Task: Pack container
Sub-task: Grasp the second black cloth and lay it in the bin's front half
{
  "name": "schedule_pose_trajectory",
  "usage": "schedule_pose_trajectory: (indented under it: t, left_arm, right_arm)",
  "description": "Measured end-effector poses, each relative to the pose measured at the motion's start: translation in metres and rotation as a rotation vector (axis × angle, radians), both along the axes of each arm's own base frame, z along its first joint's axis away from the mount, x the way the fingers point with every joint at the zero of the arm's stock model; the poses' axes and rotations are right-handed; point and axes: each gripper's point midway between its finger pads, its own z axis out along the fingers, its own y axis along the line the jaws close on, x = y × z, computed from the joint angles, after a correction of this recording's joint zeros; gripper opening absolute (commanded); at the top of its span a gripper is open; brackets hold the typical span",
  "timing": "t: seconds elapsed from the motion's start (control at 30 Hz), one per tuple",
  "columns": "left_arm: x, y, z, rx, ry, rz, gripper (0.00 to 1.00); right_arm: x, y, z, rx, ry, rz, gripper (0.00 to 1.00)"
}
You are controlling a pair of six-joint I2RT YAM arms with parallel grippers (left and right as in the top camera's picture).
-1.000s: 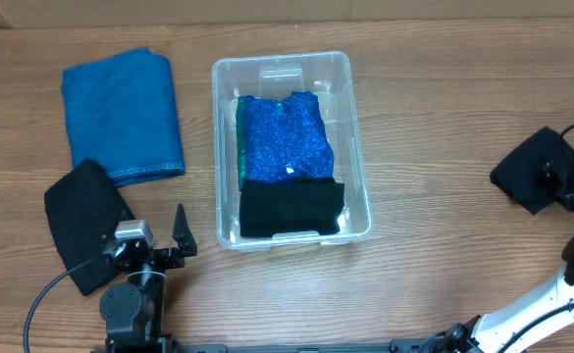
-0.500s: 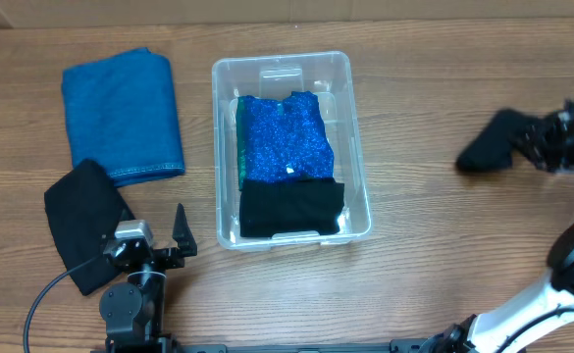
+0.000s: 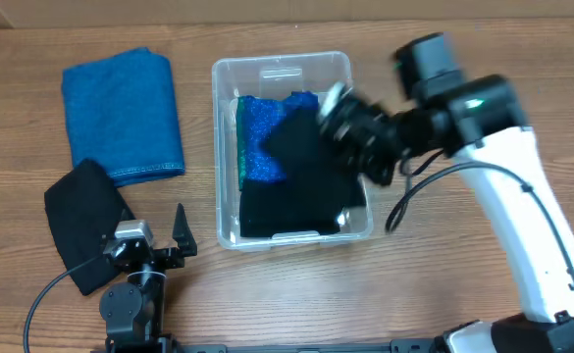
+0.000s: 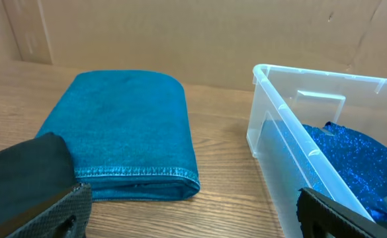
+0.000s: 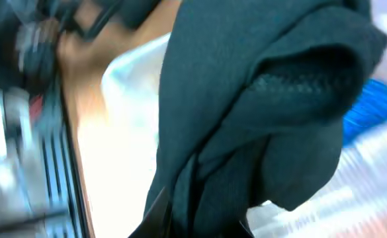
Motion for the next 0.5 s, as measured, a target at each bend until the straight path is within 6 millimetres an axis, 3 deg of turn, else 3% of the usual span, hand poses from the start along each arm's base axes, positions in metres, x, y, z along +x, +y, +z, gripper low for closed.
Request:
schedule_pose_trajectory:
  t: [0.1,0.2,0.3,0.37,0.43,0.5]
  left_arm:
    - [0.0,0.0,0.0,0.0,0.0,0.0,1.0]
    - [0.0,0.0,0.0,0.0,0.0,0.0,1.0]
    - [0.0,0.0,0.0,0.0,0.0,0.0,1.0]
    - [0.0,0.0,0.0,0.0,0.0,0.0,1.0]
    - [0.0,0.0,0.0,0.0,0.0,0.0,1.0]
    - [0.0,0.0,0.0,0.0,0.0,0.0,1.0]
  right_arm:
    - [-0.016,0.021,-0.024,-0.099,-0.065,0.222,0.04]
    - [-0.01,0.026,-0.056,-0.175,-0.048,0.292,0.04]
    - [0.001,0.026,-0.111,-0.258,0.062,0.322,0.04]
    - [0.003,0.026,-0.131,-0.283,0.11,0.331,0.06]
    - [0.003,0.026,-0.148,-0.301,0.152,0.339,1.0]
    - [0.012,0.031,-0.153,-0.295,0.135,0.307,1.0]
